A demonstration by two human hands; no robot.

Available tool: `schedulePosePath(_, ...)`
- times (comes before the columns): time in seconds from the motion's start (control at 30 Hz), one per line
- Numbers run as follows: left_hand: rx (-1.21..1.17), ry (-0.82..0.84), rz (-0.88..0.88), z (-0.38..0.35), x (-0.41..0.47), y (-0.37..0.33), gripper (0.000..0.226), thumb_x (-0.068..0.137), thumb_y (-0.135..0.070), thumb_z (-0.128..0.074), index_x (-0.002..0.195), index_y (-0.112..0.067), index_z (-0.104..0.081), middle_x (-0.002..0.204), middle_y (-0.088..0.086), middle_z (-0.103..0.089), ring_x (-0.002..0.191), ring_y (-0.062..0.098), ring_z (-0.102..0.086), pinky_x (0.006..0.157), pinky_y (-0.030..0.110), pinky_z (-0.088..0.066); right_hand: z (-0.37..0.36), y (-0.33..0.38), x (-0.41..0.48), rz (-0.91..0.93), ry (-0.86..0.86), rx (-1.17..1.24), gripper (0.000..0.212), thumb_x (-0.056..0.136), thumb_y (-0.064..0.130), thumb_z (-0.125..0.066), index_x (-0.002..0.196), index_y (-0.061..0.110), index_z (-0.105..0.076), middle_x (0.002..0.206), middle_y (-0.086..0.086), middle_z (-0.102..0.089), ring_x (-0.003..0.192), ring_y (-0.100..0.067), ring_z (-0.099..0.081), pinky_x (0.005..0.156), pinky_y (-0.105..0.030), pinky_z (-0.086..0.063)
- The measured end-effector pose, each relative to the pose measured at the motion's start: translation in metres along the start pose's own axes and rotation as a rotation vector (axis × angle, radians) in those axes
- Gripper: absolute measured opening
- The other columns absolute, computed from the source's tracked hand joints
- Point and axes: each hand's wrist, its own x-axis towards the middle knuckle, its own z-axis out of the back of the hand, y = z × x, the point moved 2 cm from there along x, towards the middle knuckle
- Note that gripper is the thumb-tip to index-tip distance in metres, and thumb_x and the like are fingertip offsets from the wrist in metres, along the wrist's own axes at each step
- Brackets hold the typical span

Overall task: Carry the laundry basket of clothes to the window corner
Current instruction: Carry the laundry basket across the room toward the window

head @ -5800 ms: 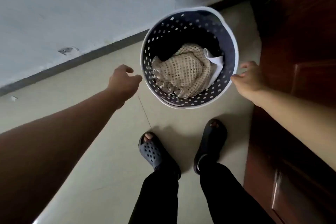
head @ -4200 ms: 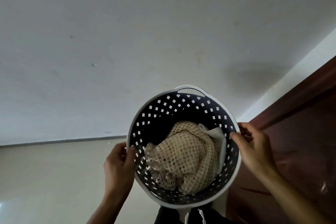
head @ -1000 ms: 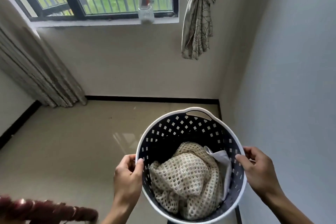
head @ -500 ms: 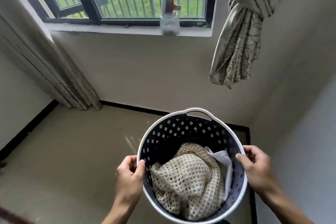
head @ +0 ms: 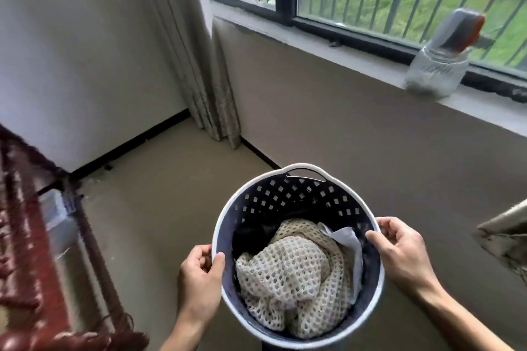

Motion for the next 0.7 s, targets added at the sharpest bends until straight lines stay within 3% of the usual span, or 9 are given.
schedulePosePath(0.1, -0.009, -0.023, 0.016, -0.003, 0.059, -0.003, 0.010, 0.085, -0.006, -0.062, 0.079, -0.012, -0.067, 0.075, 0.028, -0.070, 0.060, 0.022, -0.056, 0.063, 0.037, -0.050, -0.035, 0.019, 0.051, -0.007, 0.018, 0.008, 0.016, 0.078, 0.003, -0.066, 0.075, 0.019, -0.067, 0.068, -0.006, -0.072, 0.058, -0.018, -0.062, 0.061, -0.035, -0.051)
schedulePosePath(0.23, -0.020, -0.067, 0.004, -0.002, 0.137, -0.032, 0.009, 0.085, -0.006, -0.062, 0.077, -0.009, -0.065, 0.060, 0.021, -0.063, 0.056, 0.020, -0.050, 0.059, 0.032, -0.044, -0.076, 0.059, 0.121, 0.014, 0.051, 0.018, 0.013, 0.079, 0.004, -0.065, 0.078, 0.017, -0.068, 0.070, -0.009, -0.073, 0.064, -0.025, -0.065, 0.060, -0.036, -0.051)
schedulePosePath(0.37, 0.002, -0.117, -0.013, 0.004, 0.207, -0.056, 0.008, 0.082, -0.017, -0.060, 0.076, -0.012, -0.064, 0.073, 0.028, -0.066, 0.059, 0.022, -0.053, 0.060, 0.038, -0.049, -0.119, 0.095, 0.187, 0.031, 0.084, 0.026, 0.011, 0.081, 0.008, -0.065, 0.083, 0.019, -0.068, 0.074, -0.005, -0.075, 0.075, -0.032, -0.070, 0.067, -0.043, -0.057)
schedulePosePath(0.47, -0.016, -0.164, 0.010, 0.008, 0.257, -0.066, 0.011, 0.077, -0.022, -0.059, 0.075, -0.013, -0.063, 0.074, 0.029, -0.066, 0.060, 0.022, -0.053, 0.061, 0.037, -0.048, -0.157, 0.119, 0.239, 0.051, 0.136, 0.020, 0.011, 0.081, 0.009, -0.065, 0.083, 0.019, -0.068, 0.075, -0.005, -0.075, 0.075, -0.031, -0.071, 0.069, -0.044, -0.058)
schedulePosePath(0.7, -0.023, -0.356, 0.093, 0.012, 0.387, -0.074, 0.024, 0.070, -0.021, -0.056, 0.074, 0.003, -0.059, 0.074, 0.037, -0.061, 0.061, 0.021, -0.049, 0.057, 0.028, -0.037, -0.275, 0.173, 0.377, 0.093, 0.341, -0.006, 0.013, 0.079, 0.004, -0.064, 0.079, 0.017, -0.067, 0.065, 0.004, -0.072, 0.059, -0.018, -0.064, 0.058, -0.036, -0.053)
